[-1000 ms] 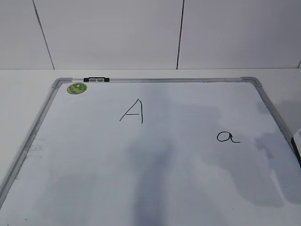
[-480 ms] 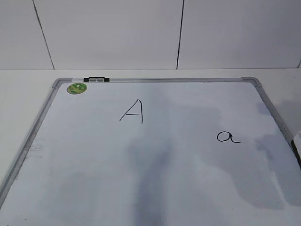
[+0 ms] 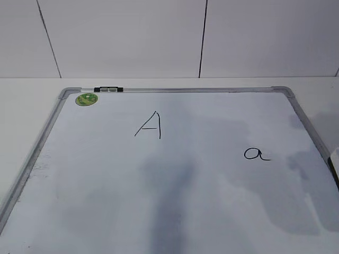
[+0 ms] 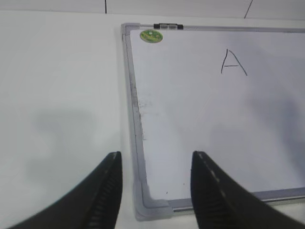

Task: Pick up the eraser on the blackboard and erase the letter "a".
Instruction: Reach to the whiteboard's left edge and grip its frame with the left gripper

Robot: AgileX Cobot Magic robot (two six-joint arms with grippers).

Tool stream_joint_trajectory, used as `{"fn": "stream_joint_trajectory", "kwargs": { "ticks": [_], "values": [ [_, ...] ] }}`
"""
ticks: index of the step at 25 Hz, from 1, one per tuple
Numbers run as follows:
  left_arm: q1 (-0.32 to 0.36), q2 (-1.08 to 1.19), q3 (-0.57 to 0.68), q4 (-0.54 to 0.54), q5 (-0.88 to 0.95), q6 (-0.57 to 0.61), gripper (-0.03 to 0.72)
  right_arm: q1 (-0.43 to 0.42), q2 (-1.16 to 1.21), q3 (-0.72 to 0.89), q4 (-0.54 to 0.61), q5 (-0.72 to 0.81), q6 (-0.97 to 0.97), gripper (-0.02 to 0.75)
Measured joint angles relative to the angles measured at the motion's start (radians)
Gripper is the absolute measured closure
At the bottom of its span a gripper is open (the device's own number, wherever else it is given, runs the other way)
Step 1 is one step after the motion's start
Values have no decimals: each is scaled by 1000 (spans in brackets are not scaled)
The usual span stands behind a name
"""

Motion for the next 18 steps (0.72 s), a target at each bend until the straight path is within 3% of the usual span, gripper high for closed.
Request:
{"fn": "stream_joint_trajectory", "kwargs": {
  "ticks": [5, 18],
  "values": [
    [0, 52, -16, -27, -115, 0, 336, 0, 0, 0, 0, 0, 0, 176],
    [0, 529, -83, -85, -287, 60, 337, 0, 0, 0, 0, 0, -2, 176]
  ]
}}
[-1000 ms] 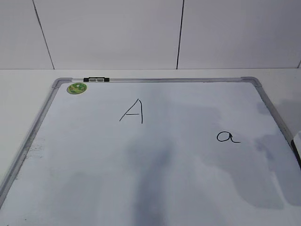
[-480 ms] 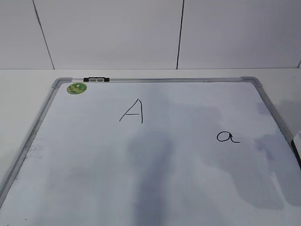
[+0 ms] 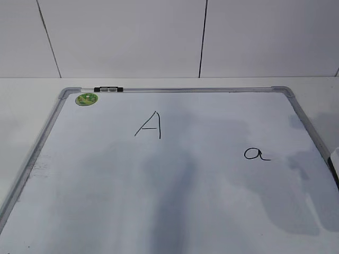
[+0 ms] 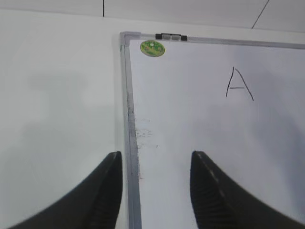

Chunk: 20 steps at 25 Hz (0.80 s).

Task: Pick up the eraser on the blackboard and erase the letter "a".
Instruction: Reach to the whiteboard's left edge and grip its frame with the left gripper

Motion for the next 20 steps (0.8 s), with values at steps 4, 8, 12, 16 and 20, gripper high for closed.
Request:
{"fn": "stream_joint_trajectory", "kwargs": {
  "ticks": [4, 8, 12, 16, 20],
  "values": [
    [0, 143, -21, -21, -13, 4, 337, 0, 0, 0, 0, 0, 0, 176],
    [0, 275, -54, -43, -19, 19, 337, 0, 0, 0, 2, 0, 0, 176],
    [-2, 412, -103, -50, -20, 26, 337, 0, 0, 0, 2, 0, 0, 176],
    [-2, 564, -178, -50, 28, 28, 337, 0, 0, 0, 2, 0, 0, 176],
    [-2, 718, -266, -50, 108, 29, 337, 0, 0, 0, 2, 0, 0, 176]
  ]
}}
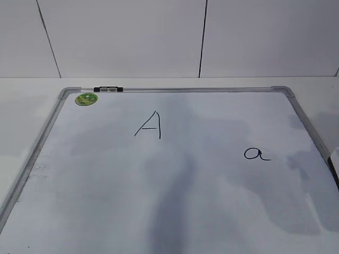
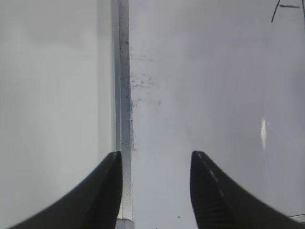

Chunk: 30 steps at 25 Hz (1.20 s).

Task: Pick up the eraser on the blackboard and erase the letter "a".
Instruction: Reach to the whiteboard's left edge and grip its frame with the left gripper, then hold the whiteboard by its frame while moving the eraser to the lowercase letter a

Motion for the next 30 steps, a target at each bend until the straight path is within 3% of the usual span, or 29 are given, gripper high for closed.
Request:
{"fn": "stream_joint_trajectory", "kwargs": {
  "ticks": [15, 30],
  "values": [
    [0, 354, -206, 38, 37, 24, 337, 0, 0, 0, 0, 0, 0, 176],
    [0, 540, -235, 40, -5, 81, 378, 0, 0, 0, 0, 0, 0, 176]
  ]
}}
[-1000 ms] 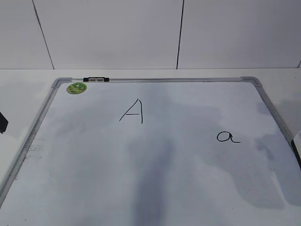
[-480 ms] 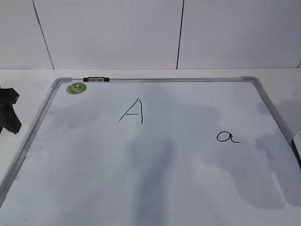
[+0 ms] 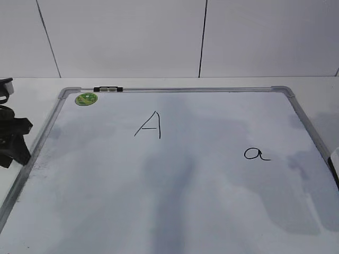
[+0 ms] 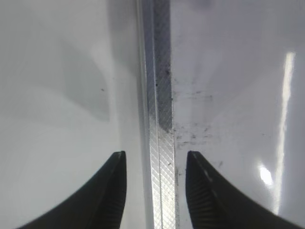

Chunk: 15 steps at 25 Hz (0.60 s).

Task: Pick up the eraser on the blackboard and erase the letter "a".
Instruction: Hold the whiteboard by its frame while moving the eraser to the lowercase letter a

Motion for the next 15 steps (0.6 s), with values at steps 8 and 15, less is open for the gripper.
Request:
{"fn": "stream_joint_trajectory", "kwargs": {
  "ticks": [8, 15],
  "values": [
    [0, 31, -3, 0, -31, 3, 402, 0, 0, 0, 0, 0, 0, 176],
    [0, 71, -5, -4, -40, 6, 445, 0, 0, 0, 0, -8, 0, 176]
  ]
}}
